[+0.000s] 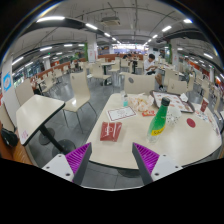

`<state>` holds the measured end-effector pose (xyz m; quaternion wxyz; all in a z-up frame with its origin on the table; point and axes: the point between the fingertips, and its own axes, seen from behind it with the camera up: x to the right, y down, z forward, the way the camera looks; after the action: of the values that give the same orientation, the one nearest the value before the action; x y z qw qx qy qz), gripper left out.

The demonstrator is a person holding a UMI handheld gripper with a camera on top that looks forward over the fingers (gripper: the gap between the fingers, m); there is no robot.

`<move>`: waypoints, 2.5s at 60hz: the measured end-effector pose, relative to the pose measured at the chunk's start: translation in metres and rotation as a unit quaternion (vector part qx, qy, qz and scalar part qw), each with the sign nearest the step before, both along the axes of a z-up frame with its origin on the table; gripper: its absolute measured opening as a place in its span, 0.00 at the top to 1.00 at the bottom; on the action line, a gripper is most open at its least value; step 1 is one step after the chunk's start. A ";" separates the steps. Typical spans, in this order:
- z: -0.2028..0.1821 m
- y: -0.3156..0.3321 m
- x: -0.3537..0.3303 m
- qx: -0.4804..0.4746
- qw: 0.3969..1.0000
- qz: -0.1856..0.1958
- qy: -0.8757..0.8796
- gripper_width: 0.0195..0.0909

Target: Pour water

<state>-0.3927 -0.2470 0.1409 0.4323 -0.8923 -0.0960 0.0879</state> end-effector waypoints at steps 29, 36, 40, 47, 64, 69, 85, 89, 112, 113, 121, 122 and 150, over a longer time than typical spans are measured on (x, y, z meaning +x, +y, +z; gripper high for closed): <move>-0.022 0.081 0.117 0.092 0.987 -0.129 -0.026 0.11; -0.033 0.132 0.139 0.131 0.981 -0.143 -0.025 0.11; -0.043 0.160 0.142 0.148 0.978 -0.144 -0.019 0.11; -0.059 0.198 0.140 0.177 0.974 -0.137 -0.013 0.25; -0.073 0.226 0.136 0.157 0.984 -0.086 -0.022 0.77; -0.065 0.230 0.123 0.133 0.989 -0.057 0.025 0.77; 0.032 0.296 0.123 0.055 0.891 -0.121 0.434 0.78; 0.036 0.303 0.136 0.002 0.826 -0.152 0.543 0.77; 0.020 0.306 0.150 -0.179 0.480 -0.195 0.836 0.77; 0.021 0.306 0.151 -0.182 0.471 -0.195 0.841 0.77; 0.036 0.300 0.156 -0.196 0.430 -0.189 0.861 0.77; 0.038 0.299 0.156 -0.197 0.429 -0.189 0.861 0.77; 0.167 0.323 0.322 0.214 0.934 -0.045 0.284 0.77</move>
<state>-0.0711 0.0756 0.3076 0.6262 -0.7197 0.0545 0.2949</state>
